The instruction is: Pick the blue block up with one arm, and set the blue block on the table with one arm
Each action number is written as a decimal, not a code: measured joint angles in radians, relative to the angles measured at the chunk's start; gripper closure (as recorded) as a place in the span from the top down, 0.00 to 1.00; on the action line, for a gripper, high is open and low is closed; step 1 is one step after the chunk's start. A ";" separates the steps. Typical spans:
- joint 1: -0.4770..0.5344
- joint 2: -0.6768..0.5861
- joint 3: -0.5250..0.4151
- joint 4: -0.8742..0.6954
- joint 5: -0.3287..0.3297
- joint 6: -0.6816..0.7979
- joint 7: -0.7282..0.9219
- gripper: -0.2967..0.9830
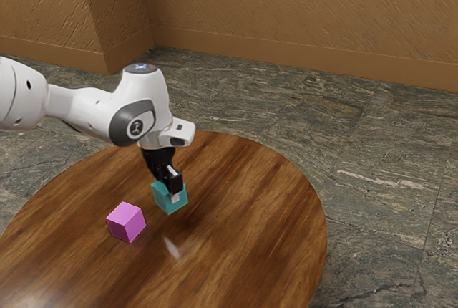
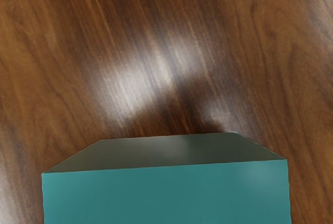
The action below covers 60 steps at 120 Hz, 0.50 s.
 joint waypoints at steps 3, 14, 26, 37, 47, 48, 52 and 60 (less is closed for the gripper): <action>-0.002 0.000 0.000 0.000 -0.001 0.000 0.001 0.55; -0.001 -0.002 0.000 0.001 -0.008 -0.002 0.006 0.62; 0.001 -0.007 0.000 0.001 -0.013 -0.004 0.010 0.68; 0.006 -0.070 -0.018 0.000 -0.011 -0.016 0.014 0.71; 0.004 -0.124 -0.029 0.000 -0.006 -0.039 0.020 0.73; 0.003 -0.127 -0.029 0.000 -0.006 -0.041 0.020 0.73; 0.000 -0.133 -0.031 0.000 -0.005 -0.047 0.022 0.74; -0.005 -0.138 -0.032 0.001 -0.004 -0.058 0.026 0.74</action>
